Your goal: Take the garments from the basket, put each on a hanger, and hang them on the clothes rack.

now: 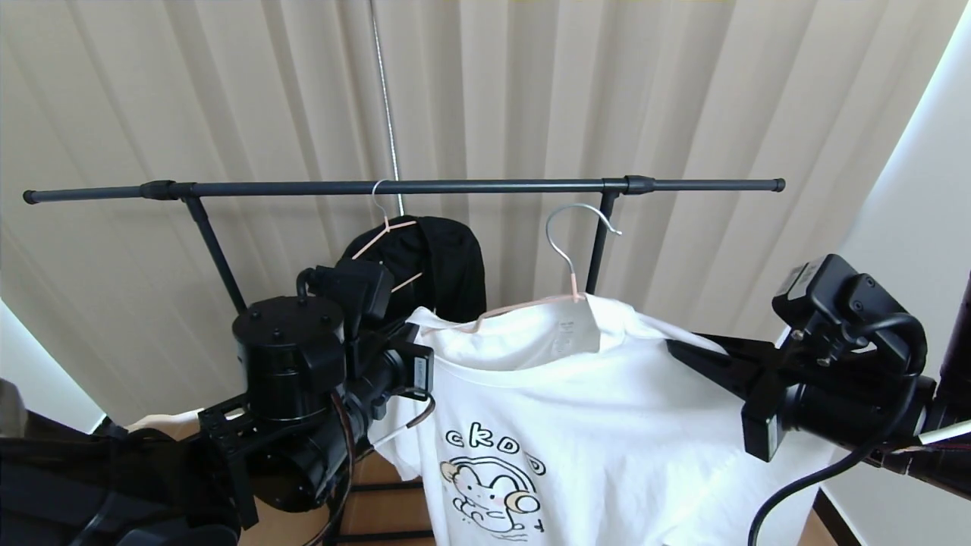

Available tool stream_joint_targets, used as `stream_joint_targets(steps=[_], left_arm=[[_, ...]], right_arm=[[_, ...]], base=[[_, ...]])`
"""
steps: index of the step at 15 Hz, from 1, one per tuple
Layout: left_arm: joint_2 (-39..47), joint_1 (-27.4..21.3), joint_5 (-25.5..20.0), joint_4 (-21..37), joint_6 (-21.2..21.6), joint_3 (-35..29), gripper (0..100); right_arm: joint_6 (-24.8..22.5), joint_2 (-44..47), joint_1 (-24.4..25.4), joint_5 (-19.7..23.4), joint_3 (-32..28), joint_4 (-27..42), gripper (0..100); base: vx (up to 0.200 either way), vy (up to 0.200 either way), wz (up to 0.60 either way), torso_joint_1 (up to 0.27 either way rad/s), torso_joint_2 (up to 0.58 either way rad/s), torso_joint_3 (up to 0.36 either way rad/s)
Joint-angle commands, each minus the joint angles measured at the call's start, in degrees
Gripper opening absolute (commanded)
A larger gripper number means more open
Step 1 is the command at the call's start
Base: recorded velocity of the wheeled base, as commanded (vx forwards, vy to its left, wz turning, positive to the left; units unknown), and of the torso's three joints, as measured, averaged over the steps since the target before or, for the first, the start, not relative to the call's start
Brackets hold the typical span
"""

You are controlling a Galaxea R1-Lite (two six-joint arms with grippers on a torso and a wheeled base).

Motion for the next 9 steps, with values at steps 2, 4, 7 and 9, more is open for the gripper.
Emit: stream_joint_targets(steps=[2, 4, 7, 9], left_arm=[[-1.95, -1.19, -0.03, 0.17, 0.02, -1.72, 0], [-2.13, -2.07, -0.03, 1.14, 0.02, -2.6, 0], [-2.39, -3.3, -0.21, 2.9, 0.02, -4.97, 0], [-2.48, -3.48, -0.73, 4.57, -0.07, -6.38, 0]], right_arm=[[0.96, 2.26, 0.2, 0.1, 0.29, -0.34, 0], [4.39, 2.87, 1.26, 0.02, 0.02, -1.39, 0], [8.52, 5.6, 1.96, -0.16, 0.2, -6.49, 0], [11.68, 7.35, 3.19, -2.01, 0.2, -9.92, 0]], base=[[0.0, 0.0, 0.0, 0.0, 0.0, 0.0], [0.0, 0.0, 0.0, 0.0, 0.0, 0.0], [0.0, 0.0, 0.0, 0.0, 0.0, 0.0], [0.0, 0.0, 0.0, 0.0, 0.0, 0.0]])
